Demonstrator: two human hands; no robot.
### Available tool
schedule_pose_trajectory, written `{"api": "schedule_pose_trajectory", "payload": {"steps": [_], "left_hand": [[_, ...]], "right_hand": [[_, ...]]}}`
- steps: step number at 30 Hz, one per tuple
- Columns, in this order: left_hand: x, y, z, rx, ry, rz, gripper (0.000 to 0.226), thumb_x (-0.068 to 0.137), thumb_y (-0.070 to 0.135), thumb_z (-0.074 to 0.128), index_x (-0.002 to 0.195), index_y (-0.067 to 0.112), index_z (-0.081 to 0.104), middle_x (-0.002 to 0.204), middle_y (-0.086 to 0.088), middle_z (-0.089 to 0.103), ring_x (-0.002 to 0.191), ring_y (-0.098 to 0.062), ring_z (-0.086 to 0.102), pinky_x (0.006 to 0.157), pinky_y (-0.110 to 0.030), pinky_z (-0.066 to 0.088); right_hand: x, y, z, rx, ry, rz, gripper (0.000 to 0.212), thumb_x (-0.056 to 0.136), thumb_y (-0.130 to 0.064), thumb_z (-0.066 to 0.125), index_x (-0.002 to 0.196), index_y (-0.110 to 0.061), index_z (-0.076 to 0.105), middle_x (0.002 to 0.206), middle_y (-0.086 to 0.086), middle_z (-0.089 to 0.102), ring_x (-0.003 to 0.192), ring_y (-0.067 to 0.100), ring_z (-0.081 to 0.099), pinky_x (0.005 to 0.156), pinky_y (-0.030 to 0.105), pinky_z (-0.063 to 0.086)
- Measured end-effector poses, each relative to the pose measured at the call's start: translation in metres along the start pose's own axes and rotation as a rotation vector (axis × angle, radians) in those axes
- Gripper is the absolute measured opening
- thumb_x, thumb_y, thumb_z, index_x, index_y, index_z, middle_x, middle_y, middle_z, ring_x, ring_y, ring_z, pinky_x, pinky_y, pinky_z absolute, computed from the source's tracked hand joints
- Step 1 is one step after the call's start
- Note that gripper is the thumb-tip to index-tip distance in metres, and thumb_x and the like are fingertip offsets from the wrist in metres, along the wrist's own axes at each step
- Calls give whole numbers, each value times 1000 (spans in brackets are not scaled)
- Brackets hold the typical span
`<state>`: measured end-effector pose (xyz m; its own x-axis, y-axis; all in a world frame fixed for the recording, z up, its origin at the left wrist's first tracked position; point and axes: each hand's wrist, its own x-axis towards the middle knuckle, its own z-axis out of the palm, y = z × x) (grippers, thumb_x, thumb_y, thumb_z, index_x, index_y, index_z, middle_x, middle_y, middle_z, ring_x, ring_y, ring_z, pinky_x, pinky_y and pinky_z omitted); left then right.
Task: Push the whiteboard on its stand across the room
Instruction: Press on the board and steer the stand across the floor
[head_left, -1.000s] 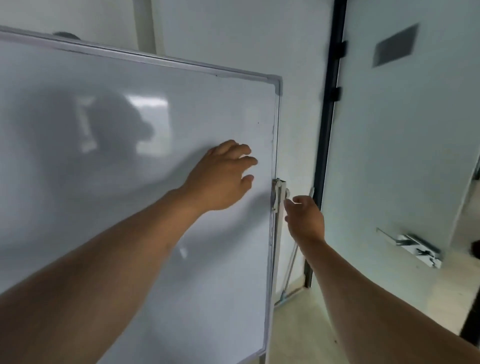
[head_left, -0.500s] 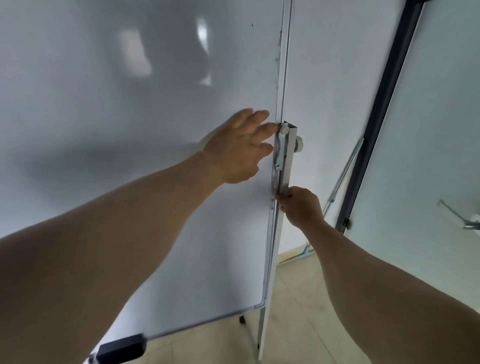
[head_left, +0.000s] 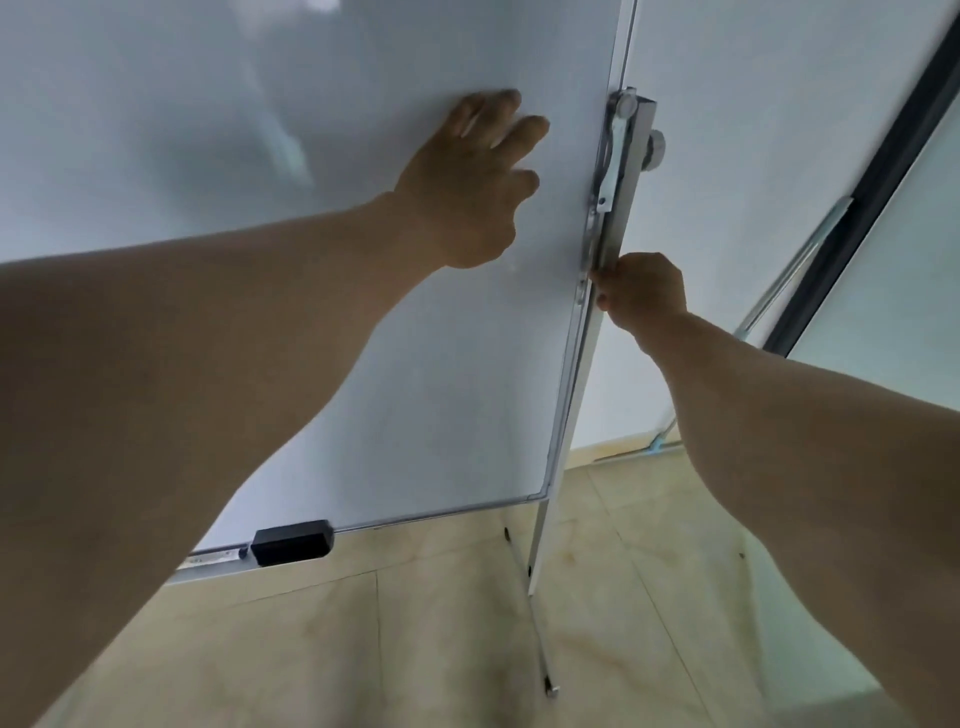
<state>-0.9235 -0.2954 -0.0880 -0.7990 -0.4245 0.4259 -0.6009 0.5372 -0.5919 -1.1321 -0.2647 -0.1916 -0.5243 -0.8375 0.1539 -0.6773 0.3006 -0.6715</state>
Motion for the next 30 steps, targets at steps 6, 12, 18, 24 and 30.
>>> {"api": "schedule_pose_trajectory", "payload": {"steps": [6, 12, 18, 24, 30], "left_hand": [[-7, -12, 20, 11, -127, -101, 44, 92, 32, 46, 131, 16, 58, 162, -9, 19, 150, -38, 8, 119, -51, 8], [-9, -20, 26, 23, -242, -169, 48, 95, 35, 42, 139, 21, 50, 165, -7, 9, 151, -35, 0, 121, -50, 3], [-13, -26, 30, 8, -304, -205, 51, 95, 41, 41, 143, 22, 46, 166, -5, 5, 151, -34, -1, 121, -48, 4], [-10, -34, 32, 10, -324, -233, 50, 96, 38, 40, 143, 23, 45, 166, -4, 4, 151, -33, -1, 120, -47, 5], [-8, -37, 36, 5, -345, -240, 49, 95, 35, 40, 143, 23, 45, 166, -5, 5, 151, -34, 0, 121, -48, 6]], "right_hand": [[27, -10, 9, -36, -46, 28, 30, 84, -17, 49, 55, -13, 43, 64, 4, 50, 74, 26, 52, 53, 23, 34], [48, -11, 17, 90, -53, 47, 21, 81, -22, 56, 62, -12, 53, 78, 10, 62, 76, 28, 61, 70, 32, 50], [52, -13, 21, 77, -36, 47, 23, 82, -26, 54, 70, -12, 66, 92, 16, 75, 93, 35, 70, 77, 35, 53], [65, -21, 20, 47, -45, 44, 25, 80, -21, 51, 77, -4, 70, 89, 16, 75, 89, 35, 71, 80, 36, 55], [70, -24, 22, 6, -61, 28, 27, 82, -21, 56, 58, -9, 59, 76, 11, 72, 82, 30, 71, 63, 27, 50]]}}
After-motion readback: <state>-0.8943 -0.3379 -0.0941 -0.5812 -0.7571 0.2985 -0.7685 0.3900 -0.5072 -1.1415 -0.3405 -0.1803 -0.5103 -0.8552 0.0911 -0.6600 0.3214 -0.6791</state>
